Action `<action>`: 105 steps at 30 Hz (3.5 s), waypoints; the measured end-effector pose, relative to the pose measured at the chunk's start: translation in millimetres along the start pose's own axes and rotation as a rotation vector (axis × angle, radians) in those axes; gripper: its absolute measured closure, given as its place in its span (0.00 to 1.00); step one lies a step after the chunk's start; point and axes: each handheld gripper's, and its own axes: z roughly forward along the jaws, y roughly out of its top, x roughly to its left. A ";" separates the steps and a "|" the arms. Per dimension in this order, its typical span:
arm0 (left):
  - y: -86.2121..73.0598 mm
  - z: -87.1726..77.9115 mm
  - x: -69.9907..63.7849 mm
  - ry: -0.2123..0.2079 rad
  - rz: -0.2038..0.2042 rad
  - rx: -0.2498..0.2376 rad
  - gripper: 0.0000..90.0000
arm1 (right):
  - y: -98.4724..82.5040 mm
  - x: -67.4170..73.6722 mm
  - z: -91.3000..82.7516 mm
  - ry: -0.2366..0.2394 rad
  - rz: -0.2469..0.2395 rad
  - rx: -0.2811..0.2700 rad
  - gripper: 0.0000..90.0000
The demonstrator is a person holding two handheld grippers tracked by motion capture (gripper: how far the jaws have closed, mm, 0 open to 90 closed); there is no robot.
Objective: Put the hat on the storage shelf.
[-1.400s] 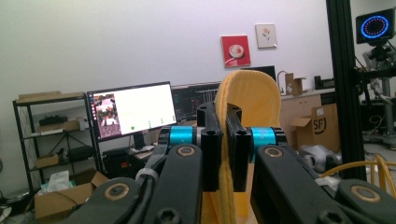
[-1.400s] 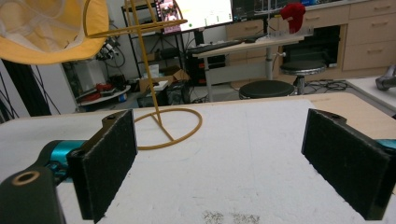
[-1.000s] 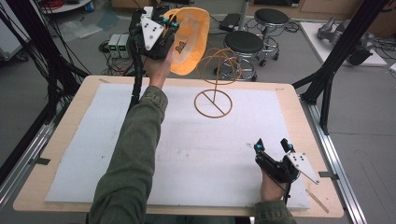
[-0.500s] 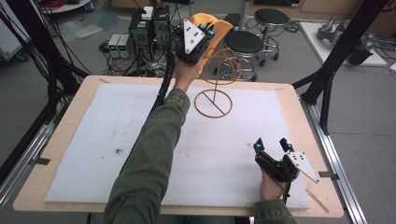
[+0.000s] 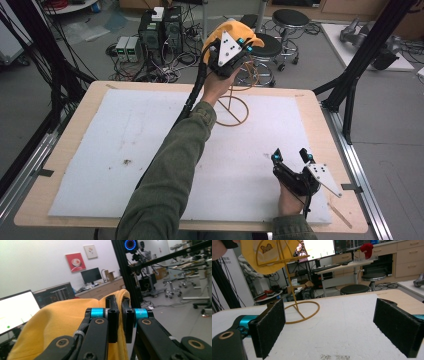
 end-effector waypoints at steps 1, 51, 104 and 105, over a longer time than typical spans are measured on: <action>-0.7 0.9 -2.0 -0.011 0.010 0.007 0.96 | -0.1 0.0 0.2 0.002 0.000 0.001 0.11; -63.8 7.0 -57.4 -0.168 0.050 0.207 0.72 | 0.6 -1.6 1.7 0.005 0.012 0.017 0.11; 31.4 -83.8 -4.0 -0.159 -0.136 -0.117 0.36 | -0.3 -0.8 1.3 0.007 0.024 0.037 0.11; 32.7 -87.0 -2.2 -0.155 -0.138 -0.120 0.36 | -0.4 -1.2 1.8 0.006 0.016 0.034 0.11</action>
